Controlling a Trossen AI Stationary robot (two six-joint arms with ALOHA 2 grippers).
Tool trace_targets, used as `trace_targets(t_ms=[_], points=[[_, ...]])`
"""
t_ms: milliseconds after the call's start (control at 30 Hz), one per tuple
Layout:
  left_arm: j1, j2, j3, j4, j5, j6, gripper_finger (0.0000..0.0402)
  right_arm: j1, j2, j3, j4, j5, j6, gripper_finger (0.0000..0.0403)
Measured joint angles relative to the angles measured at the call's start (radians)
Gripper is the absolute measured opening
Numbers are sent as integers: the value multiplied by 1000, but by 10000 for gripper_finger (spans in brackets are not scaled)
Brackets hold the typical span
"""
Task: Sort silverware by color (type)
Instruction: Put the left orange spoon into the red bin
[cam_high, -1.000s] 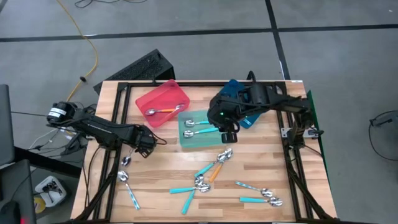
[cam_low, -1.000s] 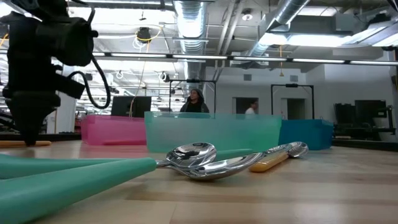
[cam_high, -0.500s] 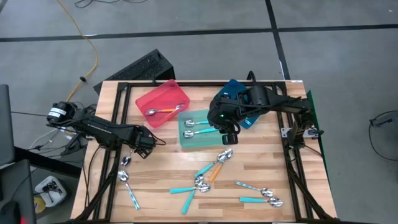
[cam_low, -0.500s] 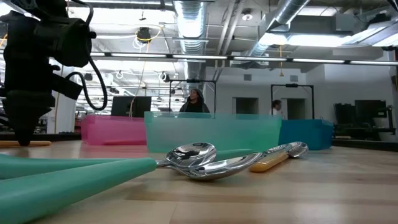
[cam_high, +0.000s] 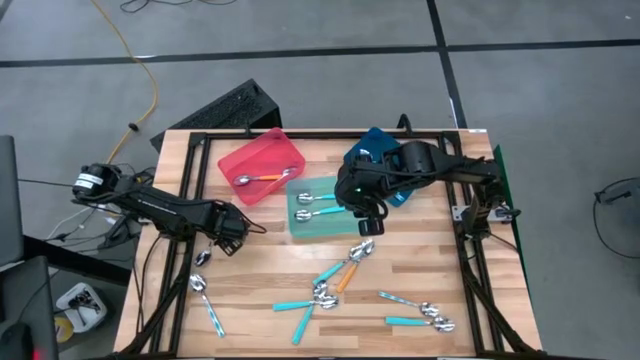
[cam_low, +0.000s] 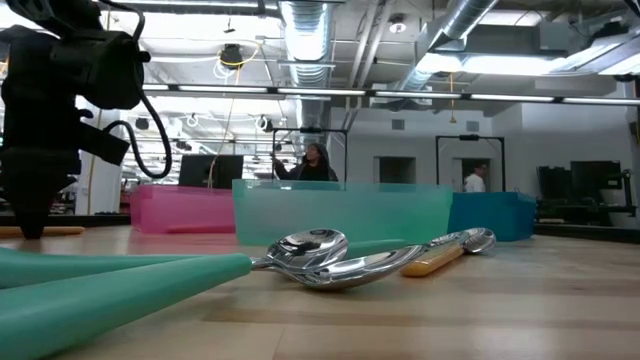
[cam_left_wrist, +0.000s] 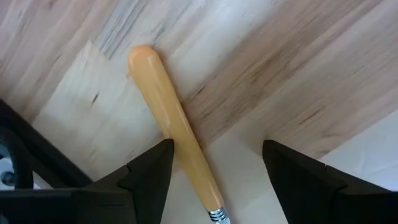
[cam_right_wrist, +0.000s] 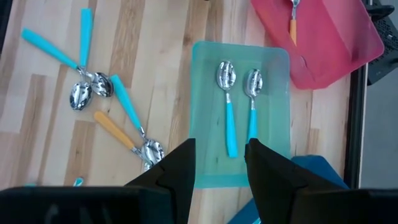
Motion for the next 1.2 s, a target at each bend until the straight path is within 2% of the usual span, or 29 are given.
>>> trace_targets(t_ms=[133,300,433,600,867,1200], points=[[-14,-31,55,54,43,0,238,-2,0,0,1,0,5,161],[-18,-39,65,163,50,17,238,-2,0,0,1,0,17,161],[-18,-38,66,157,65,20,238,-2,0,0,1,0,18,161],[-40,-45,66,148,139,85,238,-2,0,0,1,0,18,161],[-168,-45,66,80,66,102,238,-2,2,-61,3,0,25,161],[-325,-45,67,66,47,-1,238,-4,1,-129,13,0,25,161]])
